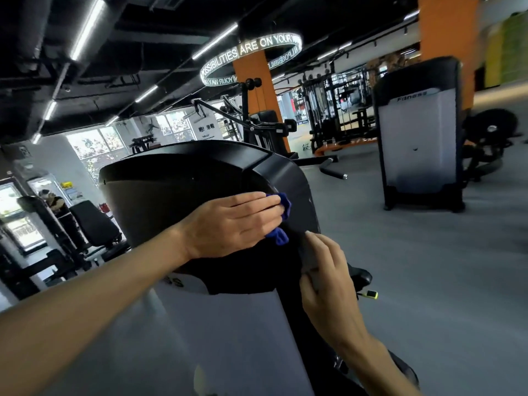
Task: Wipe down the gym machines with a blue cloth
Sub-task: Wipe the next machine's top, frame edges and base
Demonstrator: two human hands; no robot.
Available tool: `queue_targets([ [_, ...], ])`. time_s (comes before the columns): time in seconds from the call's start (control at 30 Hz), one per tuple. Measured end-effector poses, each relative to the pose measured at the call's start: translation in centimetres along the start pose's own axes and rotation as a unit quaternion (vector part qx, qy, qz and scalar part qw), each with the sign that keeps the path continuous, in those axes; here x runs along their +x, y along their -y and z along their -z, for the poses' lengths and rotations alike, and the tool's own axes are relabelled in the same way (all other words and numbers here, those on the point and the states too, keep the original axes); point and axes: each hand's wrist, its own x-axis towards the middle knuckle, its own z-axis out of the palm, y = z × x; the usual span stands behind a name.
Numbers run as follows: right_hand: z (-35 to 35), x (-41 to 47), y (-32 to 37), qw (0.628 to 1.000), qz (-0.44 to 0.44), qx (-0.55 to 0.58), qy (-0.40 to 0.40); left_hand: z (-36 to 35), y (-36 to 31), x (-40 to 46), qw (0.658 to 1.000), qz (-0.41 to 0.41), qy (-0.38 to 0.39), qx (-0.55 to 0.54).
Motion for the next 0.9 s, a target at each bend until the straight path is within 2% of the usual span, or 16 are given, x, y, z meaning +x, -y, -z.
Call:
queue_targets([
  [0.13,-0.5,-0.3,0.1,0.999,-0.028,0.004,-0.015,-1.0,-1.1,3.1,0.998,0.051,-0.010,-0.019],
  [0.27,-1.2,-0.6,0.2,0.998,-0.057,0.003,-0.020,-1.8,-1.2,6.9,0.997,0.068,0.016,-0.036],
  [0.5,-2.2,-1.9,1.6,0.999,-0.037,-0.018,-0.004,0.0,-0.8,2.0,0.999,0.033,0.013,-0.022],
  [0.77,-0.5,-2.3,1.0,0.998,-0.054,-0.033,0.009,0.6,1.2,-0.5,0.999,-0.020,-0.004,-0.041],
  [0.83,-0.3,-1.2,1.5,0.999,-0.034,-0.037,0.003,0.8,1.7,-0.6,0.999,0.006,-0.010,-0.033],
  [0.9,-0.2,0.0,2.1,0.999,-0.017,-0.032,-0.001,0.6,2.2,0.0,0.996,0.077,-0.031,-0.011],
])
